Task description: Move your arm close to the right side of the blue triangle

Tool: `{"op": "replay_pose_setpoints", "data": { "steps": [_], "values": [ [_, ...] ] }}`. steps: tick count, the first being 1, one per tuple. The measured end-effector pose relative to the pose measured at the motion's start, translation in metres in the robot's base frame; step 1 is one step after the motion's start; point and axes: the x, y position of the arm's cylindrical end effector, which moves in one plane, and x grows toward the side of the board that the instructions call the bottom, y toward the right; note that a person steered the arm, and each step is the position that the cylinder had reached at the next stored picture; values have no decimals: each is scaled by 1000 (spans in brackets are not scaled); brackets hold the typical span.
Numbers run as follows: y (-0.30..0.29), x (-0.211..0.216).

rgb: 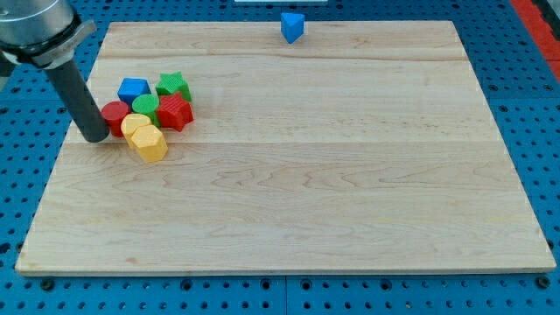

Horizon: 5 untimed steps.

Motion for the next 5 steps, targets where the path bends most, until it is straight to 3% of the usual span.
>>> {"op": "replay_pose_setpoints", "data": {
  "steps": [2, 3, 5],
  "values": [
    [18, -3],
    [-9, 11],
    [23, 49]
  ]
}}
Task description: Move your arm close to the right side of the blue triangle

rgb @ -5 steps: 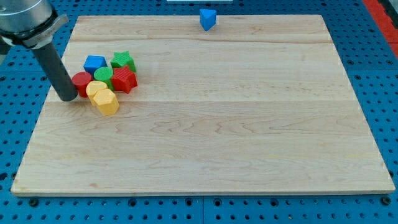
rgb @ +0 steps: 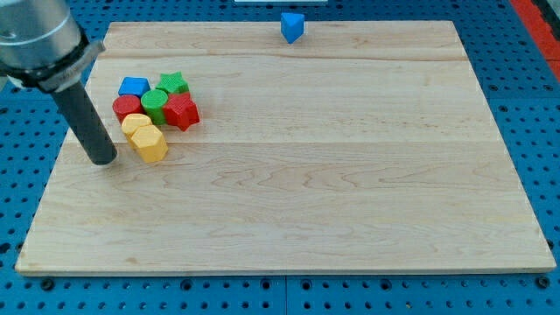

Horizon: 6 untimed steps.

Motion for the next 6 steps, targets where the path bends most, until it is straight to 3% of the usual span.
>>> {"op": "replay_pose_setpoints", "data": {
  "steps": [2, 3, 6],
  "values": [
    [1, 33],
    [101, 33],
    [272, -232]
  ]
}}
